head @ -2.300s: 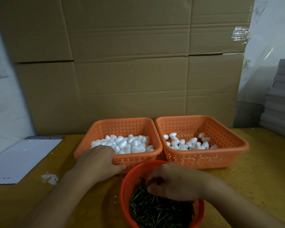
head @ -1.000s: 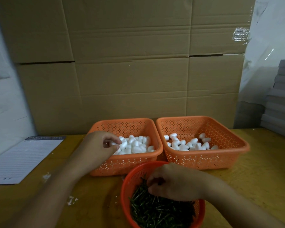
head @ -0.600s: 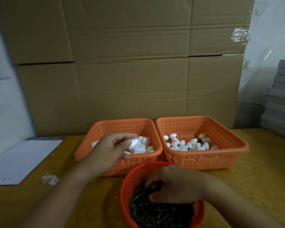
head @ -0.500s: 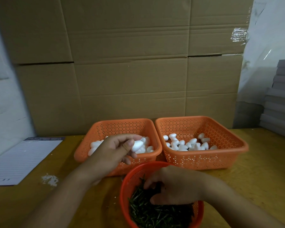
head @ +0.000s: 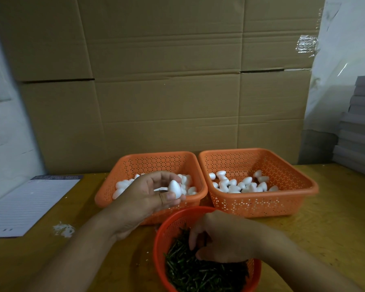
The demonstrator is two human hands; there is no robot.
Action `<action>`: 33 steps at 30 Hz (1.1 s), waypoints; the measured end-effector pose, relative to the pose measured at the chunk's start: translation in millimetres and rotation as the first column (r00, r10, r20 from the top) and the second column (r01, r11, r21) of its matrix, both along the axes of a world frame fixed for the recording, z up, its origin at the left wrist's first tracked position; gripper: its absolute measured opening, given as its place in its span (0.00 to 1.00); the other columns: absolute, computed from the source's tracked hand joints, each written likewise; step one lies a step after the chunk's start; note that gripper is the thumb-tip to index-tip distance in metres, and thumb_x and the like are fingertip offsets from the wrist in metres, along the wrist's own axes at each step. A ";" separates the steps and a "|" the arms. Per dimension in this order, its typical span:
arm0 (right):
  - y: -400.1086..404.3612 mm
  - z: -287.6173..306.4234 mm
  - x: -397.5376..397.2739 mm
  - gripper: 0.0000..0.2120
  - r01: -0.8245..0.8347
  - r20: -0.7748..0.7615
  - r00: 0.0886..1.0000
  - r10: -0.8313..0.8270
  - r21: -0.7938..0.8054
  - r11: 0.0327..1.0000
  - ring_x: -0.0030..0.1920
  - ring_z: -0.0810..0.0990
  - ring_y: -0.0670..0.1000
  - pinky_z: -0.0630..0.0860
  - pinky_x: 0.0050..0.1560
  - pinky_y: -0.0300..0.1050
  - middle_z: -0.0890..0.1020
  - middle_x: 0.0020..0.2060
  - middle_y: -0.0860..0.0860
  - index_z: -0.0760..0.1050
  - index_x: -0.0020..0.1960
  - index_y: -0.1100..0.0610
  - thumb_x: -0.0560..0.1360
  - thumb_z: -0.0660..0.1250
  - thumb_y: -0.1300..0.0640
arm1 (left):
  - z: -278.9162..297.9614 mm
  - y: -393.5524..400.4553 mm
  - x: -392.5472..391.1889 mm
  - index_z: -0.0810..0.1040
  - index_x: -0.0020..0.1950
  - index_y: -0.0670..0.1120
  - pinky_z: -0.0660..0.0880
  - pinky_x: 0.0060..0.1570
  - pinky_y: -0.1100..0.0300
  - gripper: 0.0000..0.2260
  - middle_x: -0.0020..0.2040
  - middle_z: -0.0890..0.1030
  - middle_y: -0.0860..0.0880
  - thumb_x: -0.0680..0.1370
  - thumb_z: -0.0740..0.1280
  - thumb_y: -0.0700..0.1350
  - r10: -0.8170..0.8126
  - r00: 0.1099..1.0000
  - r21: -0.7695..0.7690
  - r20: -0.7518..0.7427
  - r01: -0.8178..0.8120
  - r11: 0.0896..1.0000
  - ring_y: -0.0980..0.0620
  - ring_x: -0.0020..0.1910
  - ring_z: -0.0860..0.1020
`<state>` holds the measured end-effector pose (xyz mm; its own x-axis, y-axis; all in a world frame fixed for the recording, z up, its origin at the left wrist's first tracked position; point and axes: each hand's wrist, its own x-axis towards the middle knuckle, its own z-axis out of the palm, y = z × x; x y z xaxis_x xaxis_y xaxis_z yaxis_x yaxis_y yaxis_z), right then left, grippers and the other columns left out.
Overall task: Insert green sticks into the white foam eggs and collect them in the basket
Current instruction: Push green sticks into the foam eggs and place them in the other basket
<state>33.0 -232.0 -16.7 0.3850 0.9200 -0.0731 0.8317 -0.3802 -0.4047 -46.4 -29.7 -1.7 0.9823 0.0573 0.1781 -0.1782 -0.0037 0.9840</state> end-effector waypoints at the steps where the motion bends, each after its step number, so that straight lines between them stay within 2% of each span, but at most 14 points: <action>1: 0.2 -0.3 0.0 0.10 0.001 0.000 1.000 -0.001 -0.001 1.000 0.47 0.79 0.42 0.70 0.42 0.28 0.83 0.49 0.45 0.82 0.56 0.48 0.75 0.71 0.54 | 0.9 0.4 -0.5 0.84 0.49 0.49 0.80 0.50 0.62 0.10 0.55 0.85 0.47 0.71 0.74 0.38 0.002 1.000 -0.006 0.002 -0.002 1.000 0.44 0.55 0.84; 6: 0.4 -0.5 0.5 0.12 0.001 -0.020 1.000 -0.001 0.000 1.000 0.46 0.79 0.42 0.72 0.44 0.32 0.83 0.49 0.44 0.81 0.58 0.48 0.75 0.72 0.53 | 5.0 1.4 -2.6 0.83 0.46 0.51 0.79 0.50 0.62 0.11 0.51 0.85 0.45 0.69 0.78 0.38 0.003 0.999 0.050 0.036 -0.005 0.999 0.45 0.53 0.85; 11: 0.8 -1.2 0.8 0.13 0.007 -0.030 1.000 -0.007 -0.002 1.000 0.43 0.78 0.40 0.73 0.43 0.32 0.82 0.48 0.43 0.80 0.58 0.47 0.74 0.73 0.53 | 5.7 1.6 -2.2 0.83 0.43 0.53 0.79 0.49 0.62 0.12 0.48 0.86 0.43 0.67 0.76 0.38 0.036 0.999 0.116 0.039 -0.040 0.992 0.49 0.52 0.85; 18: 1.6 -1.9 0.1 0.14 0.025 -0.030 0.999 -0.025 -0.001 1.000 0.41 0.76 0.39 0.71 0.41 0.30 0.80 0.45 0.41 0.80 0.59 0.47 0.74 0.73 0.52 | 4.3 2.7 -1.9 0.84 0.42 0.53 0.77 0.51 0.65 0.13 0.47 0.83 0.56 0.64 0.80 0.37 0.024 0.997 0.226 0.079 -0.041 0.973 0.55 0.53 0.83; 26: 1.0 -0.4 -0.8 0.14 0.031 -0.026 0.999 -0.031 -0.006 1.000 0.44 0.78 0.41 0.71 0.42 0.30 0.82 0.47 0.43 0.80 0.60 0.48 0.74 0.73 0.53 | 2.4 2.4 -1.2 0.85 0.41 0.53 0.76 0.51 0.67 0.14 0.49 0.84 0.57 0.64 0.81 0.37 0.027 0.994 0.230 0.101 -0.050 0.972 0.55 0.56 0.83; 30: 1.4 -0.7 -1.2 0.14 0.028 -0.018 0.999 -0.028 0.000 1.000 0.44 0.77 0.41 0.69 0.40 0.28 0.82 0.48 0.44 0.80 0.60 0.48 0.74 0.73 0.53 | 3.8 -1.0 -1.4 0.84 0.43 0.53 0.78 0.49 0.65 0.11 0.51 0.86 0.48 0.67 0.77 0.38 0.042 0.996 0.142 0.075 -0.052 0.989 0.50 0.54 0.84; 33: 0.9 -0.2 -1.1 0.15 0.026 -0.019 0.999 -0.026 -0.002 1.000 0.45 0.78 0.41 0.69 0.40 0.27 0.82 0.49 0.44 0.80 0.60 0.48 0.75 0.73 0.52 | 5.7 -2.9 -3.3 0.83 0.49 0.49 0.80 0.49 0.61 0.10 0.53 0.85 0.42 0.71 0.77 0.38 0.018 0.998 0.055 0.058 -0.022 0.998 0.44 0.54 0.85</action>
